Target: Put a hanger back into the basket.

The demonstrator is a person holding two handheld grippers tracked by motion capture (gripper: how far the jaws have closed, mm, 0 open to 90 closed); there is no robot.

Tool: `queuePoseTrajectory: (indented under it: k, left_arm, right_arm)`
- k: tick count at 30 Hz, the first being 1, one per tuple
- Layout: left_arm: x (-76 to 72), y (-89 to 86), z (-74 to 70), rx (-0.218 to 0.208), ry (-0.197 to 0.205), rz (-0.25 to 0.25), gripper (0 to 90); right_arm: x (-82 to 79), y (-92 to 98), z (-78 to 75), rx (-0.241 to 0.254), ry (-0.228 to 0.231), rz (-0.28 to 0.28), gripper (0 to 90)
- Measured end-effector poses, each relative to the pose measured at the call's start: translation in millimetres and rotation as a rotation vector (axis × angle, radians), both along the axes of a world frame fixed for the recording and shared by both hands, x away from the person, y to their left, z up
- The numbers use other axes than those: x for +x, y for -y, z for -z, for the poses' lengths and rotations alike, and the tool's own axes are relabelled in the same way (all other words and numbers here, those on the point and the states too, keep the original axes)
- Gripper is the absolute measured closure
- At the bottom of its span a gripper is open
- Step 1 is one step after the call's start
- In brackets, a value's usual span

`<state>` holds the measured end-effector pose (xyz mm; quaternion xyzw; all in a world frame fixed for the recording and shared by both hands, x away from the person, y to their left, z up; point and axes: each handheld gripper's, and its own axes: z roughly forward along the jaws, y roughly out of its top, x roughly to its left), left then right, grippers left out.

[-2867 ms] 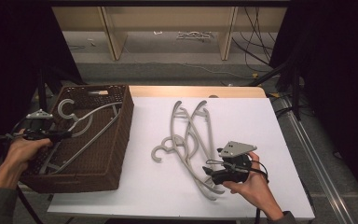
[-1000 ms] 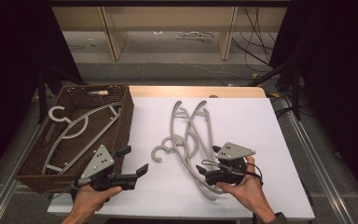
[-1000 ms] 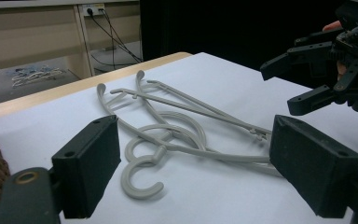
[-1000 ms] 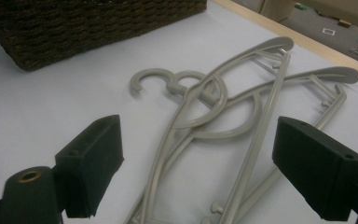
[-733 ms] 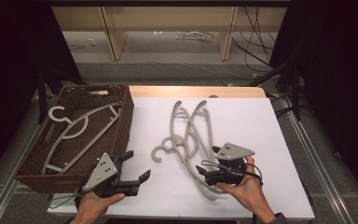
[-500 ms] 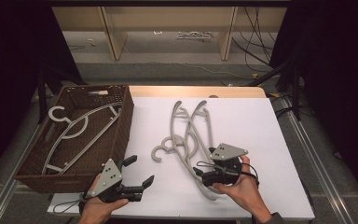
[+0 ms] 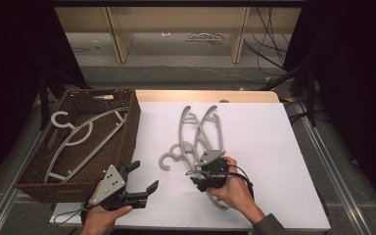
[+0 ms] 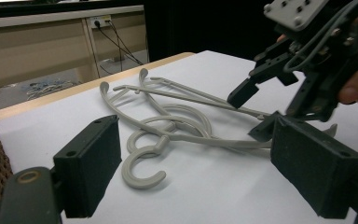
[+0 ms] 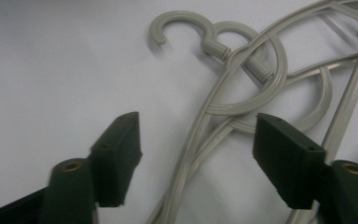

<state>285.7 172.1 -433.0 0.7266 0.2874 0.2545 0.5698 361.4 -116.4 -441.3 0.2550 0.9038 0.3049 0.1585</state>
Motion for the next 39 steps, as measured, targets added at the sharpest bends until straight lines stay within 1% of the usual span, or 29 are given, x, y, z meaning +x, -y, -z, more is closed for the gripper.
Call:
queuePoseTrajectory:
  k: [1, 2, 3, 4, 5, 6, 7, 11, 13, 14, 17, 19, 20, 21, 24, 25, 26, 27, 28, 30, 32, 33, 34, 35, 36, 37, 38, 39]
  left_arm:
    - [-0.4, 0.6, 0.6, -0.01, -0.01, -0.004, 16.1]
    - [-0.3, 0.3, 0.5, -0.008, -0.007, -0.003, 16.1]
    - [-0.2, 0.0, 0.3, -0.01, -0.006, -0.002, 16.1]
    - [-0.2, -0.2, 0.2, -0.012, -0.006, -0.001, 16.2]
    - [0.0, -0.3, 0.3, -0.013, -0.006, 0.0, 16.2]
    - [0.2, -0.6, 0.3, -0.012, -0.006, 0.001, 16.2]
    - [0.4, -0.7, 0.5, -0.011, -0.009, 0.0, 16.2]
    - [0.6, -0.5, 0.4, -0.011, -0.011, 0.003, 16.2]
    - [0.0, 0.1, 1.0, -0.009, -0.02, 0.009, 16.2]
    - [0.0, 0.3, 1.2, -0.005, -0.015, 0.011, 16.3]
    - [-0.5, 0.1, 1.0, -0.011, -0.018, 0.009, 16.4]
    - [0.2, -0.7, 0.9, -0.011, -0.014, 0.008, 16.6]
    - [0.4, -1.0, 0.8, -0.012, -0.016, 0.009, 16.6]
    - [1.0, -1.7, 0.4, -0.005, -0.008, 0.01, 16.7]
    - [1.3, -1.1, 0.8, -0.007, -0.011, 0.009, 17.0]
    - [1.2, -0.7, 1.2, -0.008, -0.016, 0.01, 17.0]
    - [1.4, -0.5, 1.2, -0.008, -0.017, 0.011, 17.0]
    - [2.5, 0.2, 1.7, -0.022, -0.009, 0.018, 17.0]
    - [2.1, -0.4, 1.2, -0.007, -0.014, 0.012, 17.0]
    - [1.8, 0.1, 2.0, -0.008, -0.026, 0.012, 17.0]
    - [2.2, -0.7, 1.3, -0.006, -0.015, 0.015, 17.0]
    - [2.5, -0.3, 1.6, -0.019, -0.018, 0.016, 17.1]
    - [2.4, -0.3, 1.7, -0.016, -0.022, 0.014, 17.2]
    - [2.1, -0.5, 2.2, -0.004, -0.029, 0.017, 17.1]
    - [2.1, -0.5, 2.2, -0.004, -0.029, 0.017, 17.1]
    - [2.3, -0.3, 1.8, -0.013, -0.025, 0.019, 17.2]
    - [2.3, -0.3, 1.8, -0.013, -0.025, 0.019, 17.4]
    - [3.1, -0.2, 2.1, -0.008, -0.029, 0.017, 17.5]
  right_arm:
    - [2.9, -2.6, 2.4, -0.018, 0.016, 0.005, 37.7]
    - [6.5, -6.5, 4.9, -0.049, -0.015, 0.004, 39.1]
    - [9.4, -9.2, 7.4, -0.06, -0.031, 0.004, 41.2]
    - [11.7, -11.2, 8.9, -0.077, -0.057, -0.001, 43.7]
    - [13.3, -13.6, 11.2, -0.089, -0.064, -0.003, 44.5]
    - [15.4, -16.8, 14.0, -0.095, -0.073, -0.009, 47.3]
    - [15.4, -16.8, 14.0, -0.095, -0.073, -0.009, 47.3]
    - [18.8, -21.8, 17.9, -0.103, -0.098, -0.014, 50.0]
    - [20.1, -23.0, 20.8, -0.111, -0.115, -0.001, 50.2]
    - [20.1, -23.4, 21.2, -0.109, -0.126, 0.006, 50.1]
    - [21.8, -23.7, 22.8, -0.112, -0.124, 0.017, 50.3]
    - [23.2, -23.0, 23.0, -0.11, -0.127, 0.031, 52.6]
    - [24.3, -22.6, 23.1, -0.116, -0.132, 0.028, 53.1]
    - [24.8, -22.4, 23.5, -0.115, -0.127, 0.028, 54.4]
    - [23.9, -24.5, 23.0, -0.147, -0.116, 0.022, 55.8]
    - [22.7, -25.5, 22.8, -0.163, -0.114, 0.023, 56.5]
    - [22.5, -26.5, 23.2, -0.191, -0.112, 0.027, 56.6]
    - [22.9, -26.8, 24.0, -0.205, -0.113, 0.031, 56.6]
    - [24.1, -26.6, 25.0, -0.22, -0.104, 0.035, 55.8]
    - [26.0, -25.5, 24.9, -0.209, -0.117, 0.044, 57.4]
    - [26.1, -25.3, 24.7, -0.208, -0.128, 0.047, 58.0]
    - [26.3, -25.5, 24.6, -0.207, -0.13, 0.05, 58.6]
    - [26.8, -25.4, 24.6, -0.207, -0.126, 0.05, 60.1]
    - [26.9, -25.2, 24.1, -0.209, -0.131, 0.054, 61.8]
    - [27.7, -23.4, 22.1, -0.199, -0.151, 0.061, 68.4]
    - [28.5, -22.1, 20.8, -0.187, -0.146, 0.058, 69.5]
    - [28.5, -22.1, 20.8, -0.187, -0.146, 0.058, 69.5]
    - [29.8, -20.2, 20.9, -0.18, -0.17, 0.074, 70.1]
